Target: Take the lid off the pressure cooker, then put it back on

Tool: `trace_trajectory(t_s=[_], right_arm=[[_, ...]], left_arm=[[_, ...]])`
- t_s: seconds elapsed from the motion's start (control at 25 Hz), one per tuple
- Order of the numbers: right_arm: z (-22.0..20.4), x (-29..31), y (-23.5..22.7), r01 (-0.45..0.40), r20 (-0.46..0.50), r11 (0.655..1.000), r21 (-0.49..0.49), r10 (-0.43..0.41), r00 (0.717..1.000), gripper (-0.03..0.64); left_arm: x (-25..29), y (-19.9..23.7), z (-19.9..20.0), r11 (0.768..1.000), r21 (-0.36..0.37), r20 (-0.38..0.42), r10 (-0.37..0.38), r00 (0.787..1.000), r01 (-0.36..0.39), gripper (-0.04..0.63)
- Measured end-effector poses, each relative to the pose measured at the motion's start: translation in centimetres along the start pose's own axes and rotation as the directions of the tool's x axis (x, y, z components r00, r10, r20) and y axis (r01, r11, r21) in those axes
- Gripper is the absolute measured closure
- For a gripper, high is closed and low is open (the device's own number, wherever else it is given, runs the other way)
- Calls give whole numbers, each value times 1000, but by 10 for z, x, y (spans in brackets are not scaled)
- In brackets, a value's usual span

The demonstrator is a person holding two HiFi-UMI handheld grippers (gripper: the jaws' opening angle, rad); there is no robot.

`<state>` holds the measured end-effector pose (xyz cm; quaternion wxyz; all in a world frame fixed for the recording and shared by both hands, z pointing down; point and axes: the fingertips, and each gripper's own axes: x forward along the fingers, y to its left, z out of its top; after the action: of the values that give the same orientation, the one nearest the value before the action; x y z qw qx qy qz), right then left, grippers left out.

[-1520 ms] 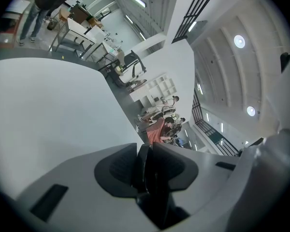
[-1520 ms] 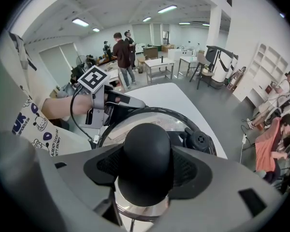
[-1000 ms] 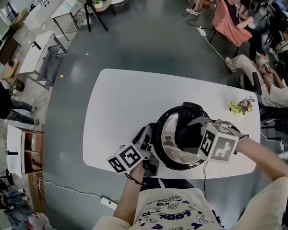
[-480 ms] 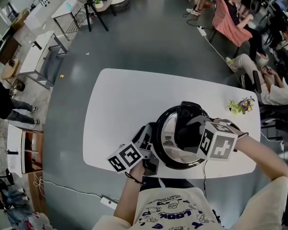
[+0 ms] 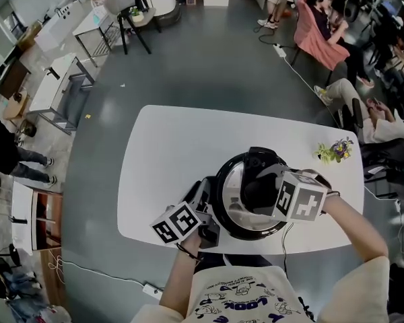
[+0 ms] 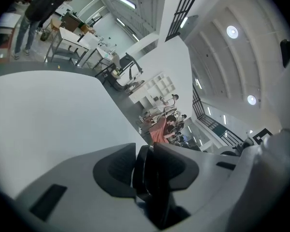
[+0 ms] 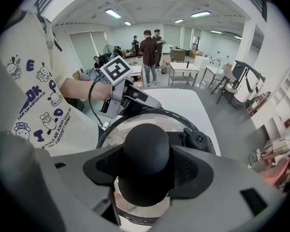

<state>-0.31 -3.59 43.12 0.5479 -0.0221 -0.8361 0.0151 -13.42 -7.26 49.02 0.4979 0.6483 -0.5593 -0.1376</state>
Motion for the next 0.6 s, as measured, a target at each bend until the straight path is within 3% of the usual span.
trace_trajectory(t_s=[0.12,0.24,0.36,0.48,0.52,0.6], right_arm=[[5,-4,-4,49,70,999,-19,-48,996,198],[12,-12,-3,52,171,998,25,-56,984,186],[21,-26,-6,62,308,993,104,-92,947,187],[26,-51,-17,108,443,972,211,-193,876,187],[27,-62,-23,131,487,957,259,-246,838,194],[27,-90,-38,180,565,913,365,-371,737,231]], left_arm=[[-3,-6,6,999,35,23,-6,1000,5,461],[-8,-15,15,997,70,51,-20,999,16,441],[-15,-27,32,989,148,93,-29,995,15,435],[-24,-45,51,970,241,140,-38,989,3,433],[-27,-52,56,962,274,156,-43,987,-1,433],[-32,-69,66,938,347,186,-59,981,-9,433]])
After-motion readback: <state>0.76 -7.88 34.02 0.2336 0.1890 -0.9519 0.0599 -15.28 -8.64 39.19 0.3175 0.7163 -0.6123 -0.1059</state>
